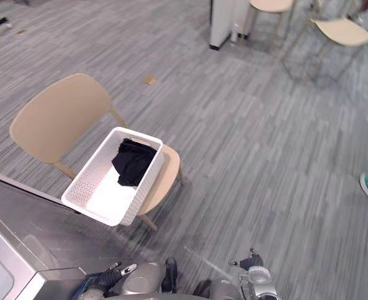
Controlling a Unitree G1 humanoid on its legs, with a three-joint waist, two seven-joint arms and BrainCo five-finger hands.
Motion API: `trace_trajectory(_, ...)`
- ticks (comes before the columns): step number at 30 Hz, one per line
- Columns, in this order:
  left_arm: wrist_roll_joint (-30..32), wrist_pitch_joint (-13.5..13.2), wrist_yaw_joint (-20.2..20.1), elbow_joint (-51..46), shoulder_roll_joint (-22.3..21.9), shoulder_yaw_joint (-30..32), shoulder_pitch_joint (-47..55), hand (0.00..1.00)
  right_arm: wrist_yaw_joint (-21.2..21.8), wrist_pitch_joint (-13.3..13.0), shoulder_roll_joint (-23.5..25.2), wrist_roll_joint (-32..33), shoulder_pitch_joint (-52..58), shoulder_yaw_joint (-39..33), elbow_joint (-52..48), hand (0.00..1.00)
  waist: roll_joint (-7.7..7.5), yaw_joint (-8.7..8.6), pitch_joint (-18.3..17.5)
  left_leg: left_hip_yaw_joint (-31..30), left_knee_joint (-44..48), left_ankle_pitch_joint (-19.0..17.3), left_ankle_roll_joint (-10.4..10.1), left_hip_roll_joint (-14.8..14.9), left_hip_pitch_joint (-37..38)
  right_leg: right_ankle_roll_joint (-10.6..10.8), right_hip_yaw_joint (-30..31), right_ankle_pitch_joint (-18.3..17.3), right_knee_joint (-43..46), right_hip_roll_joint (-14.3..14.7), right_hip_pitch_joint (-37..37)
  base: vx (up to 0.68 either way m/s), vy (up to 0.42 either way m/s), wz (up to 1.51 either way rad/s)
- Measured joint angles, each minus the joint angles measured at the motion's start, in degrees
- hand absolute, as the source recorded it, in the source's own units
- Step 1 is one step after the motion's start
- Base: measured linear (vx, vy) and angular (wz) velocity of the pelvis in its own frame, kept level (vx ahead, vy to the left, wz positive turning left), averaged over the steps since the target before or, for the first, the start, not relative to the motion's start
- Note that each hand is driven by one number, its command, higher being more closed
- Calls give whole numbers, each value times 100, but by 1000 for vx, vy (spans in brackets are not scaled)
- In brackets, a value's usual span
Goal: Pick up the laundry basket with both hands and put the clothes into the washing machine.
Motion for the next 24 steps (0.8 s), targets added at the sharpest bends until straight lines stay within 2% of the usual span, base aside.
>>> trace_trajectory(1, 18, 23, 115, 10, -8, -82, 25, 0, 23, 1, -8, 2, 10, -33, -11, 0, 4, -79, 1, -183, -41, 19, -40, 0, 107, -74, 42, 13, 368, -99, -130, 338, -194, 158)
trace_trajectory(2, 47, 34, 288, 15, -22, -105, 70, 0, 41, -4, -35, 4, 24, -62, -48, 0, 46, -120, 5, -451, -112, 23, -50, -47, 217, -409, 150, -388, 671, -268, -309, 310, -223, 137)
trace_trajectory(3, 83, 43, 545, 9, -80, -103, 47, 0, 43, -15, -115, 6, 16, -146, -67, 0, 43, -117, -9, -777, -237, 38, -122, -55, 374, -611, 356, -770, 541, -454, -511, 361, -285, 144)
trace_trajectory(4, 85, 41, 694, -16, -136, -101, -27, 0, 41, -16, -198, 8, 2, -158, -77, 0, 139, -126, 9, -1067, -255, 42, -201, -4, 436, -641, 572, -927, 46, -479, -584, 399, -380, 168)
trace_trajectory(5, 87, 15, 808, -25, -227, -78, -202, 0, 37, -12, -292, 16, -10, -158, -122, 0, 234, -165, 36, -1498, -236, 3, -375, 101, 444, -593, 1210, -974, -929, -267, -594, 293, -361, 172)
trace_trajectory(6, 87, -4, 884, -46, -245, -74, -306, 0, 38, -10, -319, 26, -11, -157, -161, 0, 210, -183, 14, -1883, -177, -59, -525, 148, 356, -474, 1993, -899, -1735, -36, -577, 210, -425, 199)
trace_trajectory(7, 105, -50, 910, -173, -166, -74, -369, 0, 36, -11, -278, 37, -4, -162, -227, 0, 96, -284, -57, -2255, -9, -197, -743, 31, 40, -310, 2810, -794, -2647, 80, -458, 122, -366, 207)
trace_trajectory(8, 128, -116, 906, -308, -12, -120, -457, 0, 31, -15, -139, 89, -5, -224, -212, 0, -143, -366, -50, -2643, 150, -345, -941, -134, -129, 234, 3376, -697, -3326, 47, -279, 230, -557, 228)
trace_trajectory(9, 132, -141, 914, -111, -201, -160, -678, 0, 22, 14, -221, 168, -70, -511, -182, 0, 0, -349, 45, -2851, 482, -371, -1001, -171, -236, 63, 3119, -602, -3149, 125, -169, 277, -445, 191)
trace_trajectory(10, 130, -152, 916, -110, -307, -126, -644, 0, -30, 9, -275, 236, -3, -641, -268, 0, 223, -252, -45, -2877, 395, -360, -948, -204, -162, -76, 2863, -566, -3100, 216, 10, 289, -397, 139)
trace_trajectory(11, 129, -150, 918, -95, -297, -107, -603, 0, -59, 0, -268, 252, -13, -636, -298, 0, 246, -252, -60, -2880, 342, -335, -980, -152, -117, -139, 2742, -649, -3037, 258, 100, 197, -257, 109)
trace_trajectory(12, 124, -157, 965, -104, -322, -45, -587, 0, -67, -4, -223, 270, -43, -627, -414, 0, 276, -222, -78, -2996, 233, -229, -1160, -17, -33, -244, 2422, -734, -2956, 304, 255, 162, -296, 120)
trace_trajectory(13, 124, -154, 1000, -110, -431, 67, -569, 0, -72, -20, -215, 331, -11, -625, -611, 0, 312, -239, -103, -2993, 172, -100, -1197, 104, -76, -257, 2091, -741, -2995, 363, 400, 141, -306, 122)
trace_trajectory(16, 98, -156, 994, -115, -560, 120, -595, 0, -81, -118, -139, 385, -27, -642, -944, 0, 331, -250, -191, -2601, -34, 221, -1186, 324, -293, -296, 1517, -719, -3240, 315, 605, 95, -154, 117)
trace_trajectory(17, 69, -149, 996, -110, -549, 116, -617, 0, -85, -154, -122, 403, -52, -655, -1031, 0, 190, -276, -202, -2222, -221, 493, -1157, 402, -406, -350, 1221, -697, -3389, 240, 663, 52, -91, 129)
trace_trajectory(18, 67, -147, 995, -106, -543, 71, -643, 0, -91, -161, -54, 413, -51, -657, -1146, 0, 186, -291, -215, -1554, -388, 637, -1069, 535, -512, -438, 891, -642, -3526, 201, 760, 34, -90, 136)
trace_trajectory(19, 66, -142, 995, -85, -535, 39, -671, 0, -103, -169, -52, 429, -52, -664, -1203, 0, 175, -320, -215, -1171, -422, 668, -1023, 596, -560, -438, 724, -642, -3593, 170, 843, 22, -55, 138)
trace_trajectory(20, 63, -138, 995, -65, -497, -56, -721, 0, -138, -167, -52, 462, -35, -748, -1299, 0, 86, -398, -171, -333, -453, 737, -914, 769, -613, -440, 395, -641, -3692, 97, 997, 22, 9, 136)
trace_trajectory(21, 63, -138, 989, -66, -457, -170, -744, 0, -214, -167, -3, 463, 18, -788, -1510, 0, 68, -434, -185, 510, -430, 866, -801, 867, -611, -439, 142, -641, -3791, -8, 1139, 21, 15, 126)
trace_trajectory(23, 67, -145, 988, -70, -440, -197, -744, 0, -297, -171, -3, 450, 100, -782, -1862, 0, 3, -412, -174, 850, -440, 991, -711, 784, -652, -387, 29, -605, -3939, -128, 1234, 26, 112, 69)
trace_trajectory(24, 72, -142, 985, -69, -379, -216, -749, 0, -318, -176, -1, 435, 76, -764, -2036, 0, -43, -422, -201, 776, -460, 1023, -665, 674, -704, -350, 10, -566, -4036, -149, 1243, 16, 136, 34)
